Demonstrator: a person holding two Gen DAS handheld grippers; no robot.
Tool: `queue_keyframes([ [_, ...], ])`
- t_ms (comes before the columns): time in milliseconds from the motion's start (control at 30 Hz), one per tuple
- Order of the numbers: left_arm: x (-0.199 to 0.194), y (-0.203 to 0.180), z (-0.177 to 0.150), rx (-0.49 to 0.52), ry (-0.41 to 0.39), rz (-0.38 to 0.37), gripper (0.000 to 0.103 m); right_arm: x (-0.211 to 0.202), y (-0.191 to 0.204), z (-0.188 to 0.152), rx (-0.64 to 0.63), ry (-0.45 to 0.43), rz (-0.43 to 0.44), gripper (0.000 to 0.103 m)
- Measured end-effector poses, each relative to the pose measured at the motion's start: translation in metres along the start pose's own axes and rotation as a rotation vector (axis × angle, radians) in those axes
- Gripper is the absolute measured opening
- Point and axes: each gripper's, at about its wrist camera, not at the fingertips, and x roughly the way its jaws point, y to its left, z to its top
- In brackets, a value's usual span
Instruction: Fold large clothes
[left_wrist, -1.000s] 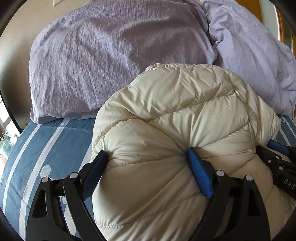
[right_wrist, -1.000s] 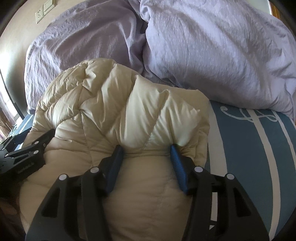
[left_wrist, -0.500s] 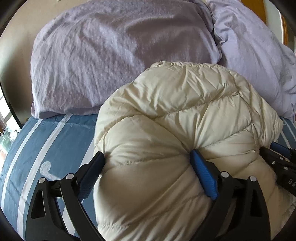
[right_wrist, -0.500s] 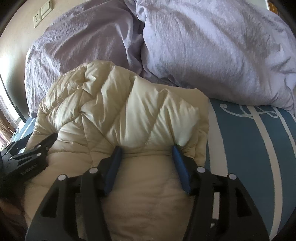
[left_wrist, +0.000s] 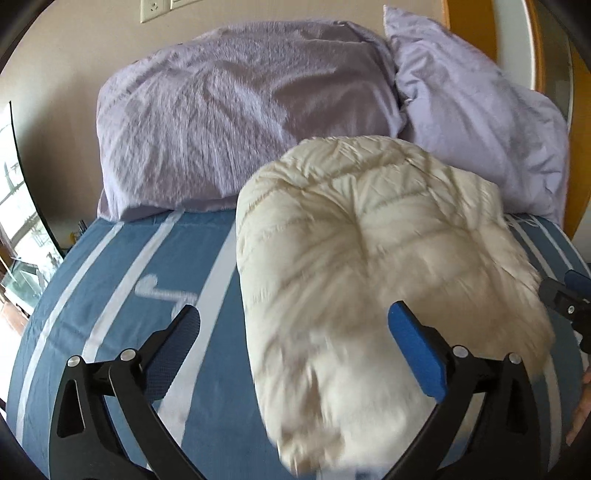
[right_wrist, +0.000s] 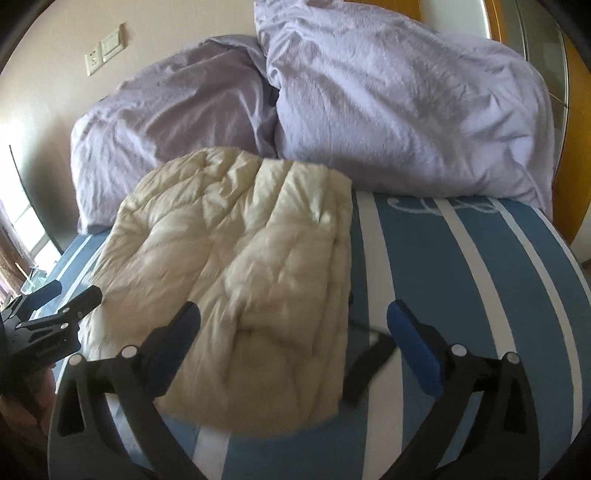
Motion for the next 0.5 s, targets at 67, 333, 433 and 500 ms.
queue_keyframes([
  [67, -0.016, 0.001, -0.012, -0.010, 0.005, -0.015, 0.102, -0.014, 0.001, -0.012, -0.002, 0.019, 0.019, 0.101],
  [333, -0.061, 0.008, -0.048, -0.065, 0.044, -0.090, 0.102, -0.062, 0.022, -0.056, -0.080, 0.034, 0.039, 0.101],
  [433, -0.073, 0.007, -0.058, -0.079, 0.043, -0.118, 0.102, -0.068, 0.026, -0.064, -0.080, 0.060, 0.064, 0.101],
  [500, -0.078, 0.008, -0.063, -0.091, 0.053, -0.139, 0.102, -0.070, 0.028, -0.068, -0.082, 0.081, 0.069, 0.101],
])
